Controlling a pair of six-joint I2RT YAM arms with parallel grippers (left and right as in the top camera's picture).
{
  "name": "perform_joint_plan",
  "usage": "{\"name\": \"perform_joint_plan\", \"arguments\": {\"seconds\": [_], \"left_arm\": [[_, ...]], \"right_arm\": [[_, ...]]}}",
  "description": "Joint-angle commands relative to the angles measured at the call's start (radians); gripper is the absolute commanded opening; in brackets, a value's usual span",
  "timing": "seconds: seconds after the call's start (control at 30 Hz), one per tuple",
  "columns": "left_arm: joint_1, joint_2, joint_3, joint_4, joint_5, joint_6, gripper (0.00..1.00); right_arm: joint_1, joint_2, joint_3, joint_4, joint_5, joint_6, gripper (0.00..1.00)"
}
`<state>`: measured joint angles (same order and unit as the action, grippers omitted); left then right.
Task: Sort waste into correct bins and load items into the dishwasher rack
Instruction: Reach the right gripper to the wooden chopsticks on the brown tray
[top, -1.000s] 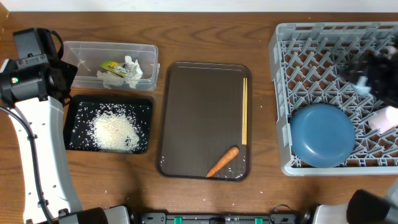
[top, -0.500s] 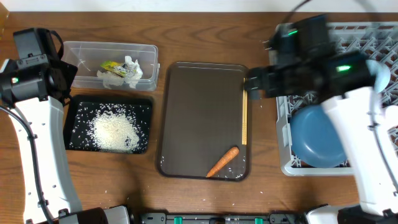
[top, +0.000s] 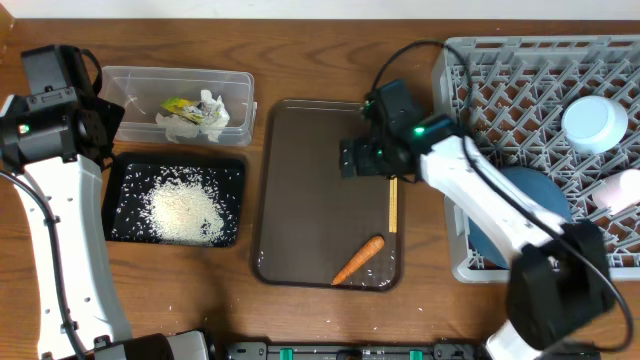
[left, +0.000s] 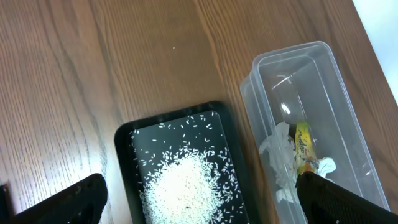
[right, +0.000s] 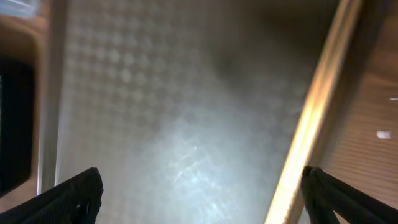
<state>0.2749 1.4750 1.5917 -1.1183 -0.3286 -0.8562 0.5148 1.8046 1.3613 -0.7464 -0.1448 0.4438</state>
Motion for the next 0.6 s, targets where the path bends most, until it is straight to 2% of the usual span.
{"name": "perform_joint_plan", "arguments": {"seconds": [0.0, 0.07, 0.17, 0.57], "left_arm": [[0.005, 0.003, -0.004, -0.001, -0.021, 0.013, 0.99], [0.005, 0.003, -0.004, -0.001, -0.021, 0.013, 0.99], [0.005, 0.003, -0.004, -0.001, -0.021, 0.013, 0.99], [0.005, 0.003, -0.004, -0.001, -0.021, 0.013, 0.99]], "right_arm": [[0.017, 0.042, 0.000, 0.016, -0.048, 0.039, 0.99], [0.027, 0.074, 0.000, 0.022, -0.026, 0.070, 0.99], [0.035, 0.126, 0.000, -0.005, 0.103, 0.191, 0.99], [0.042, 0.176, 0.000, -0.025, 0.225, 0.214, 0.99]]}}
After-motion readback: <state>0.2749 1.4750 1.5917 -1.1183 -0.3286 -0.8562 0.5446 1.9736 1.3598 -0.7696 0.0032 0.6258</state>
